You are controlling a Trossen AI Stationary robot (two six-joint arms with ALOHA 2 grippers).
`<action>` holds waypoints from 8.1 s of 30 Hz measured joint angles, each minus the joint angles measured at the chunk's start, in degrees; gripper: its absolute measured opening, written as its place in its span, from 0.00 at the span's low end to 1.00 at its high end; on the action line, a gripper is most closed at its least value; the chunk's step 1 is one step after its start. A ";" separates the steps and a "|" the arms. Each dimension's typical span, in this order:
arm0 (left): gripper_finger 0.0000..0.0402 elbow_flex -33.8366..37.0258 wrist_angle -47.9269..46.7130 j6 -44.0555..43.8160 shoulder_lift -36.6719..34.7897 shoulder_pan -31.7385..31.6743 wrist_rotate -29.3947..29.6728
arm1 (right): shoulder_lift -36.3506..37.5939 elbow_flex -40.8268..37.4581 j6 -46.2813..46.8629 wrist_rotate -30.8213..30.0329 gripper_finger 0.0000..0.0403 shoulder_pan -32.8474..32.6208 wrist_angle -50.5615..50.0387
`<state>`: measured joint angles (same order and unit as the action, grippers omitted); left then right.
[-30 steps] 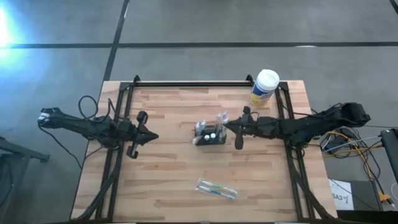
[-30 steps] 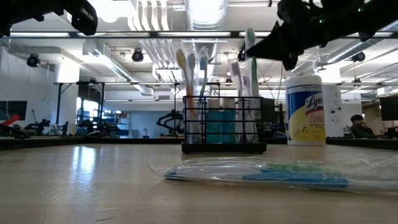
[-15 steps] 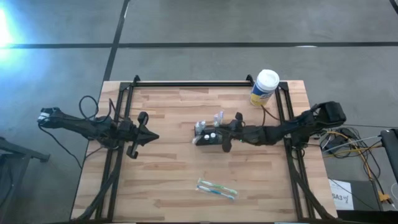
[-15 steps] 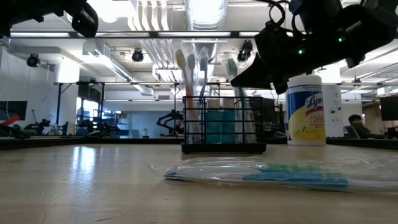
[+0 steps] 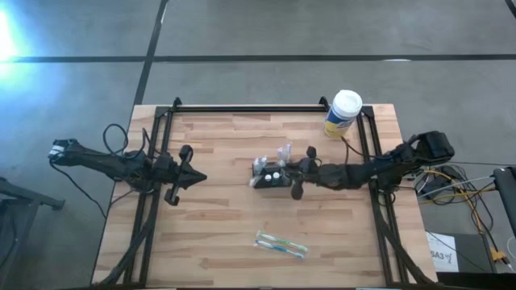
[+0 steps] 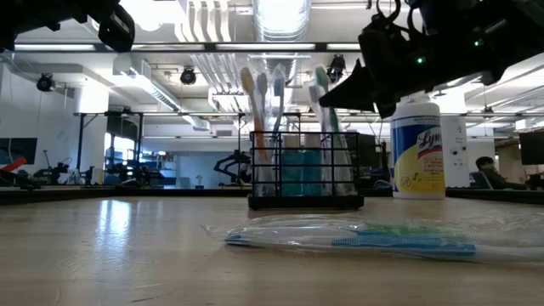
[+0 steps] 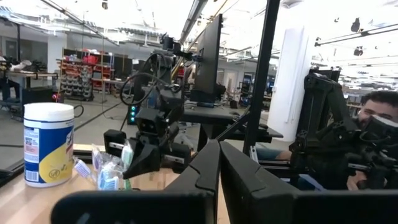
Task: Pick & Place toothbrushing station
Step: Put the top green toothbrush into the wire organizer, then put the green toothbrush into the wire organizer
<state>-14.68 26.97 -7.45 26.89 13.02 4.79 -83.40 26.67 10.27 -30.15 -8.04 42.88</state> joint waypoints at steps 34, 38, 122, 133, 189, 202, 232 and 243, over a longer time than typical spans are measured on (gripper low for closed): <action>0.02 0.02 -10.83 3.83 2.55 0.00 -5.30 | 22.75 -0.73 -10.13 13.96 0.33 -4.43 -9.60; 0.01 0.02 -10.88 3.97 4.61 0.00 -5.35 | 26.20 -2.48 -16.58 16.74 0.24 -8.90 -6.66; 0.24 -87.93 -57.40 -3.43 103.38 7.39 -3.35 | 50.30 -25.61 -11.72 21.59 0.03 -14.57 5.51; 0.20 -84.83 -54.59 -1.71 103.10 6.82 -3.56 | 50.30 -25.60 -12.37 21.44 0.03 -14.57 5.54; 0.03 11.99 31.02 11.01 11.45 9.57 12.62 | 39.14 -18.08 -20.41 11.60 0.04 -14.55 5.52; 0.03 -3.51 21.28 13.39 22.51 9.60 12.75 | 17.75 5.55 -24.53 12.98 0.36 -11.89 5.36; 0.03 -30.86 16.02 24.80 50.23 9.12 23.33 | -0.60 26.72 -17.41 25.36 0.55 -4.86 0.41; 0.03 -30.86 15.44 24.27 50.01 8.79 24.43 | -1.85 27.32 -16.19 27.80 0.42 -4.62 0.60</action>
<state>-45.54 42.41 16.82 76.90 21.80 29.21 -85.25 54.00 -5.92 -2.35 -12.67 43.48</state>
